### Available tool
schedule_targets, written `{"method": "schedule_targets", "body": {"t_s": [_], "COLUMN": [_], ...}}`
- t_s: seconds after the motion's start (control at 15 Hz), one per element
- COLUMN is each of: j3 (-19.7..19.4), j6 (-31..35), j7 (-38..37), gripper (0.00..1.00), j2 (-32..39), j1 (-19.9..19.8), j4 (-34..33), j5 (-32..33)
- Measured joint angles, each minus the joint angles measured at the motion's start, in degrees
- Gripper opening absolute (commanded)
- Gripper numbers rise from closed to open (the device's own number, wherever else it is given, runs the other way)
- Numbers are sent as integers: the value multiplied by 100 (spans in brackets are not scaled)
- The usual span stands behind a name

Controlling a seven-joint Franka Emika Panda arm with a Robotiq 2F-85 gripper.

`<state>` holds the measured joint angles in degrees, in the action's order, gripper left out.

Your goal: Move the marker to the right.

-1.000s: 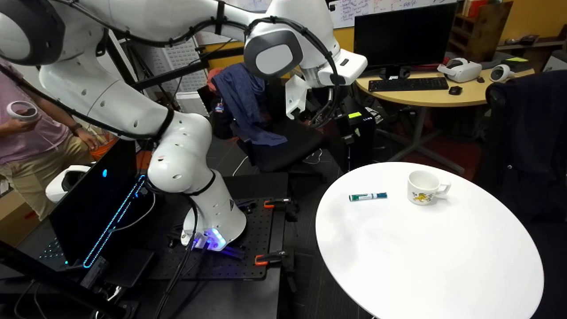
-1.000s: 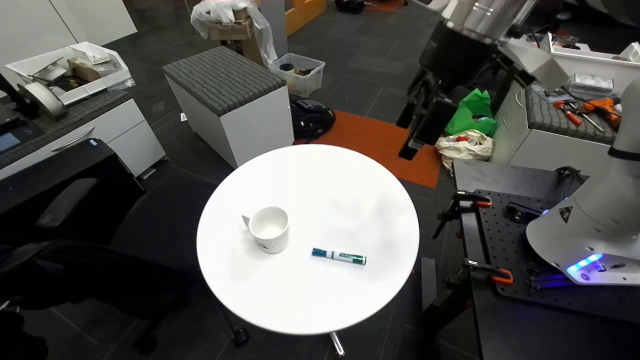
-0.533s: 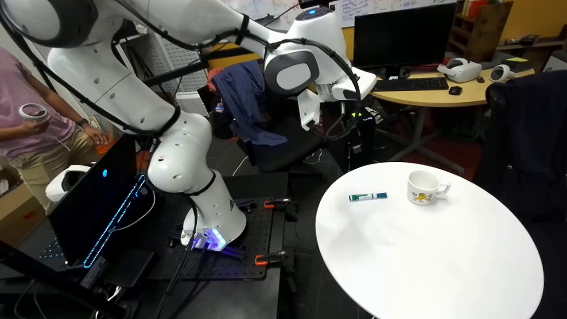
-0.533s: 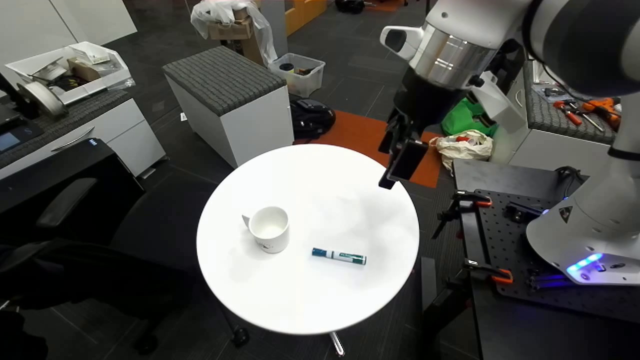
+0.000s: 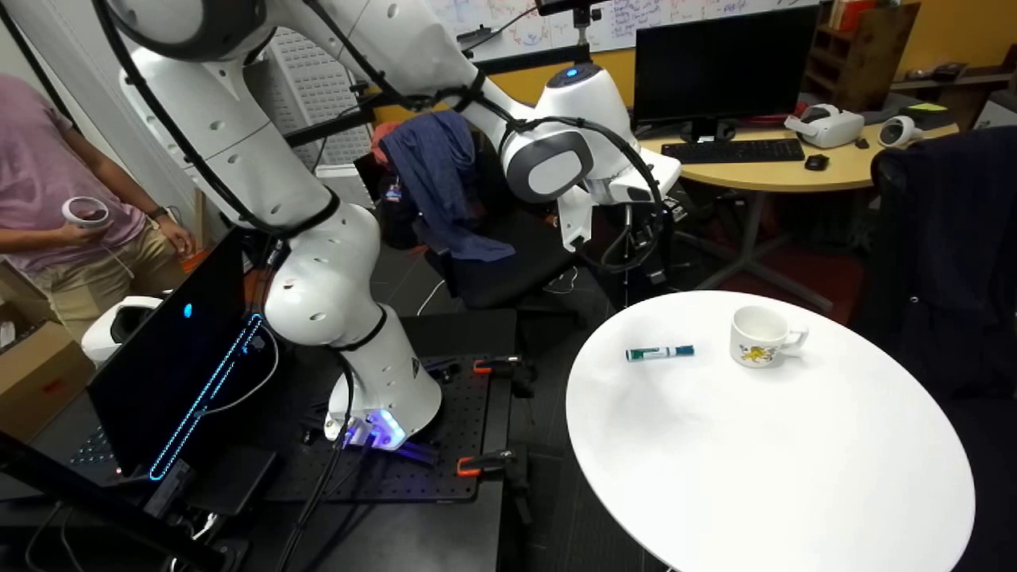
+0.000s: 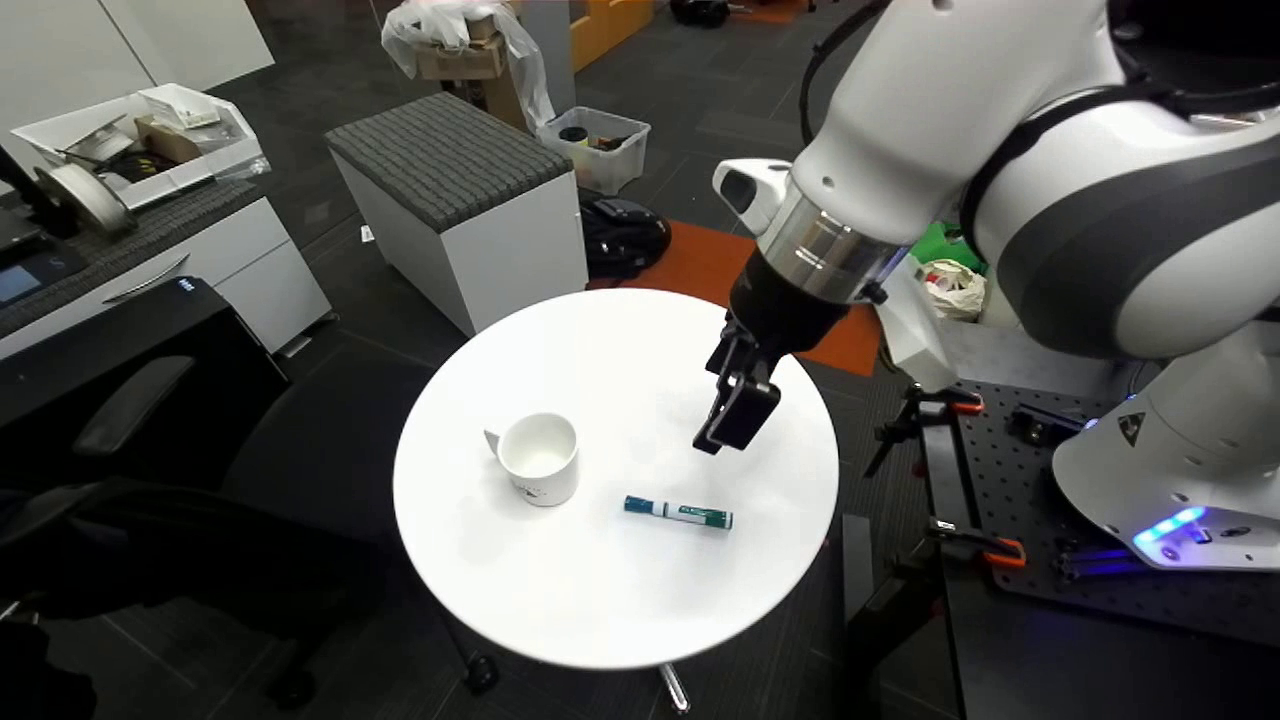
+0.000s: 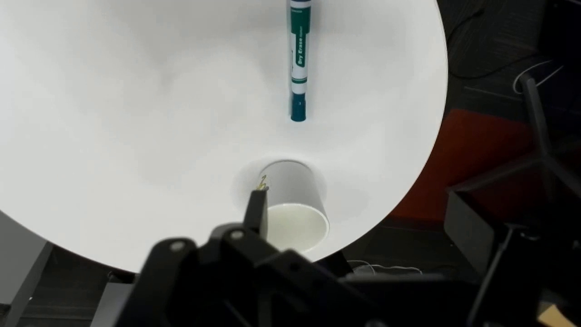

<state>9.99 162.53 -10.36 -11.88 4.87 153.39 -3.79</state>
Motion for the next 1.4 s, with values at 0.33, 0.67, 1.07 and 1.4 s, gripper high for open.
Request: {"method": "schedule_targets", "body": {"t_s": [0.33,0.67,1.07,1.4], "j3": [91,-11,-282,-490], "j6": [62,53,32,27], "j7": [-898,-1288,-1497,-1492], "gripper": [100,100,100,100], "j2": [774,1292,1856,2342], "j1": [-72,-74,-90,35], "j4": [-270,-589,-965,-1257], "j5": [643,1118,1752,1769]}}
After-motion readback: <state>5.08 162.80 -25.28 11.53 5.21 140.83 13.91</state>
